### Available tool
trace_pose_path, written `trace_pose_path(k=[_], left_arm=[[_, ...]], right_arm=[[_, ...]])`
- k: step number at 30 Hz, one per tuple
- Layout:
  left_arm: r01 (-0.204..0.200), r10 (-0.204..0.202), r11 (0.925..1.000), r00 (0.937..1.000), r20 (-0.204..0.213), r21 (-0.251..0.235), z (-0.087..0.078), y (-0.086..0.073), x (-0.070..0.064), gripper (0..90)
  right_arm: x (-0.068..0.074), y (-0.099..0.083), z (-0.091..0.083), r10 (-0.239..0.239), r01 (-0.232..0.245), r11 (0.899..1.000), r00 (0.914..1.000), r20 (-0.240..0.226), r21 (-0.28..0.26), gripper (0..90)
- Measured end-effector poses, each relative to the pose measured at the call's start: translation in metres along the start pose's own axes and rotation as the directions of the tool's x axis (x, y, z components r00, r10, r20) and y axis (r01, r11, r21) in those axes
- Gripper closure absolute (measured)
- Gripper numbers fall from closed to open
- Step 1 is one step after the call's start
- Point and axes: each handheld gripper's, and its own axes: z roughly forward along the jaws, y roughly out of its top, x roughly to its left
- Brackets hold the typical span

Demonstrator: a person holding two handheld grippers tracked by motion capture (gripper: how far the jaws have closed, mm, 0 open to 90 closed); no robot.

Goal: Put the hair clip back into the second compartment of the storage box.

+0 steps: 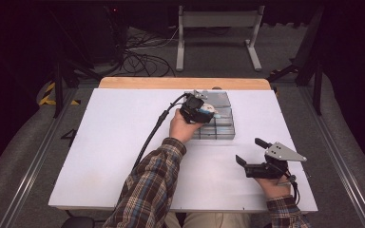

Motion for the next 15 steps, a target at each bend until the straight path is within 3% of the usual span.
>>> trace_pose_path(k=[11,15], left_arm=[[-0.021,0.021,0.9996,0.9998,0.003,0.021,0.0044,-0.0022,-0.0042,33.9],[-0.008,0.008,0.9995,1.0,0.002,0.032,0.006,-0.0029,-0.0044,33.7]], right_arm=[[0.0013,0.0001,0.0009,-0.005,0.005,1.0,1.0,-0.008,0.0,4.1],[0.002,0.0005,0.0015,-0.002,0.002,1.0,1.0,-0.008,0.003,4.1]])
